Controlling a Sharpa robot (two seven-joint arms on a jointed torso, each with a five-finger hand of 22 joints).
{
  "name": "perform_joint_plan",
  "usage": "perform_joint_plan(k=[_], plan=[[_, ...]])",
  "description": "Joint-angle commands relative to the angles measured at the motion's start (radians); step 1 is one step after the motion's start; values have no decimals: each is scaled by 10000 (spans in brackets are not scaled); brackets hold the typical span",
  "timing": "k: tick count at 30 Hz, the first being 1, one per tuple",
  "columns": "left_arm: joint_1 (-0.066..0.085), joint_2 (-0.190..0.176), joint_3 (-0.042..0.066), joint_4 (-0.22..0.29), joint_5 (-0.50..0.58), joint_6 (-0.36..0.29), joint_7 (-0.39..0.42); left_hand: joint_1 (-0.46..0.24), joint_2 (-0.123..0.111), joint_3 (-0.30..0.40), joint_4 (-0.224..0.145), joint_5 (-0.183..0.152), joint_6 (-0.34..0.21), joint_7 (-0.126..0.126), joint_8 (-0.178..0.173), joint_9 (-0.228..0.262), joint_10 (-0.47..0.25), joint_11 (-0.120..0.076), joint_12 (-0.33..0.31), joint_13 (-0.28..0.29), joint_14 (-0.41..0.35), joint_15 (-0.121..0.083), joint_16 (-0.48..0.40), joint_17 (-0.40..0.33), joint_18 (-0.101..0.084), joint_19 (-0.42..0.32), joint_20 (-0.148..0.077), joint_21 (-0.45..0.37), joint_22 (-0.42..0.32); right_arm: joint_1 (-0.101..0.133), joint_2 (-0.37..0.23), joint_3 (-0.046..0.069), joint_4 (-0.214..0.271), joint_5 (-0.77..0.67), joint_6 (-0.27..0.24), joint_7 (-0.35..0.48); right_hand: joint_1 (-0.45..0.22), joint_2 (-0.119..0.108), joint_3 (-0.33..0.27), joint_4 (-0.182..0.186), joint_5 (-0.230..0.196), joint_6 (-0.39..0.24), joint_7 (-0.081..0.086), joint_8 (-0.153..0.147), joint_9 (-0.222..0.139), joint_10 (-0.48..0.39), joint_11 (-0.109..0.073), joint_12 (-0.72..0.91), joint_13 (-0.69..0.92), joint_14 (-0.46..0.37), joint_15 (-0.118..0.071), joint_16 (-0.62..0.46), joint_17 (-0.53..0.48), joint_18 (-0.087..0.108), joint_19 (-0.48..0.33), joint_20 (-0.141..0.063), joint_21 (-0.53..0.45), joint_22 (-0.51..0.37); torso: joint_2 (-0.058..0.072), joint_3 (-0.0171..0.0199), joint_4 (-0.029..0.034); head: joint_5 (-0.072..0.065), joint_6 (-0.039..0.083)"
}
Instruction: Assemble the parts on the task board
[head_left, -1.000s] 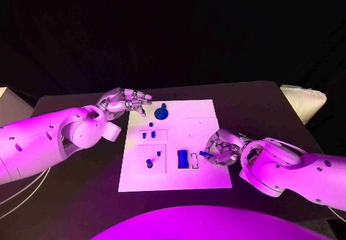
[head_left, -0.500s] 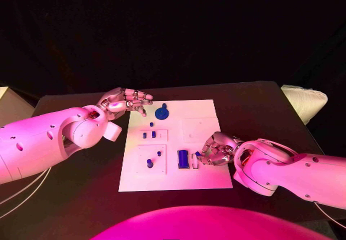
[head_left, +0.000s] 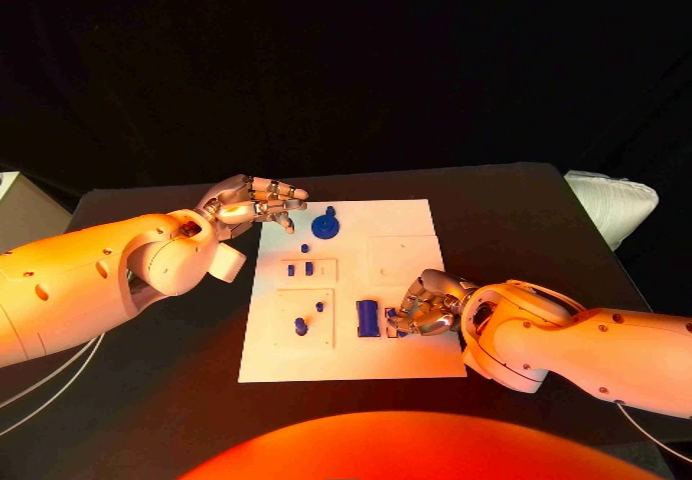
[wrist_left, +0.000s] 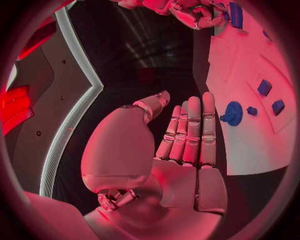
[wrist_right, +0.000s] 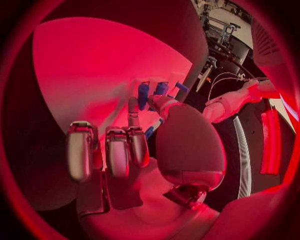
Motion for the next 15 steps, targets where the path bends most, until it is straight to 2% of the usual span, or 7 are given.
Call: perform_joint_plan(k=[1,15], plan=[[1,6,9,31,44,103,42,-18,31,-5,58,31,-65,29,54,-16,-77,11,60,-9,-31,68,43,-7,144,64,-18,-52,-9,-13,35,-2,-3,83,92,-31,-70,-14,-77,2,45,8,89,-12,-7,839,-59,42,2303,1062,-58,63,2631,-74,596,-64,6,2236,-10,8,-11,10,2],[1,28,9,12,44,72,59,-37,51,-7,93,33,-67,30,59,-18,-86,13,75,-12,-32,72,47,-8,142,74,-16,-68,-22,-14,121,-1,-87,291,-101,97,-133,187,-87,6,133,63,62,10,-14,870,-80,139,2354,1062,-66,63,2631,-81,607,-71,46,2246,8,-4,-6,17,2]])
